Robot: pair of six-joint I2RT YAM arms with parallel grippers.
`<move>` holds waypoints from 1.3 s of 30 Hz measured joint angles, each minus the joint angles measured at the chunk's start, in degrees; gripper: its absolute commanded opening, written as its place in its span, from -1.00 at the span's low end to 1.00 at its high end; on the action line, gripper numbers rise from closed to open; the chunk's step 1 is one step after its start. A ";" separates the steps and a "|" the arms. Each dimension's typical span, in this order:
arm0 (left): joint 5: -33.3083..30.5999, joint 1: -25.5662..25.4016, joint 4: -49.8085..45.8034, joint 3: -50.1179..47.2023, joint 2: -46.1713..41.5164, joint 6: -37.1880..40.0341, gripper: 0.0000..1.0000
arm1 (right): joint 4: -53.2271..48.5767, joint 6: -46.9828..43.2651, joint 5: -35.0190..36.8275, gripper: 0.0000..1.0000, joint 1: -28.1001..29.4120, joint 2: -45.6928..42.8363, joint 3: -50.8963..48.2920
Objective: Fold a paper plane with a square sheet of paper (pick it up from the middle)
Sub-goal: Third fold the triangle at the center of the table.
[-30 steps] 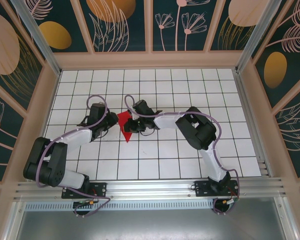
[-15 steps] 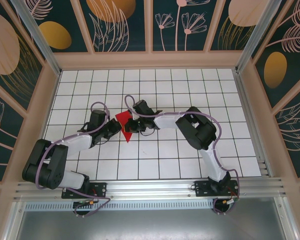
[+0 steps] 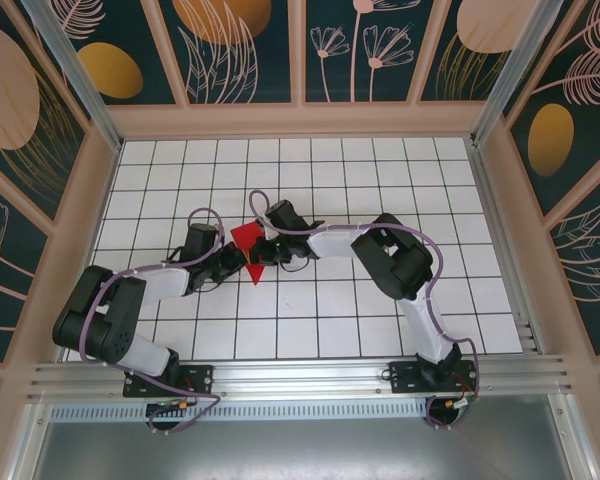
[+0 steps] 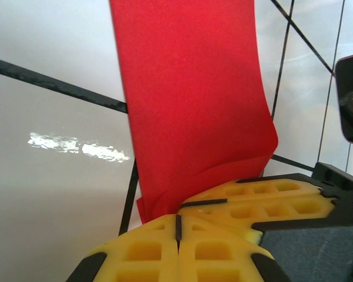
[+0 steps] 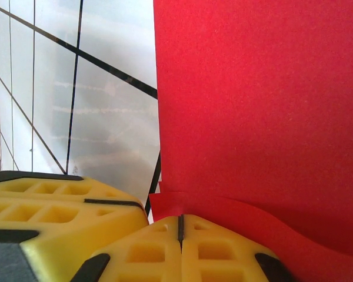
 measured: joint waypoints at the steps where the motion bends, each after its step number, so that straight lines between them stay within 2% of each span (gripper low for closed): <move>1: -0.11 0.00 0.00 0.00 0.26 0.00 -1.00 | 0.00 0.00 0.07 -1.00 0.00 0.00 0.00; 17: -0.37 -0.04 1.44 0.02 2.80 0.07 -1.00 | -0.85 0.13 -0.81 -0.94 0.00 -1.38 -0.17; 25: -0.37 -0.04 1.53 0.02 2.84 0.07 -1.00 | -0.68 0.15 -3.26 -0.93 0.07 -7.52 -5.90; 39: -0.37 -0.04 1.57 0.02 2.84 0.07 -1.00 | -0.83 0.11 -5.35 -0.93 1.29 -7.80 -8.39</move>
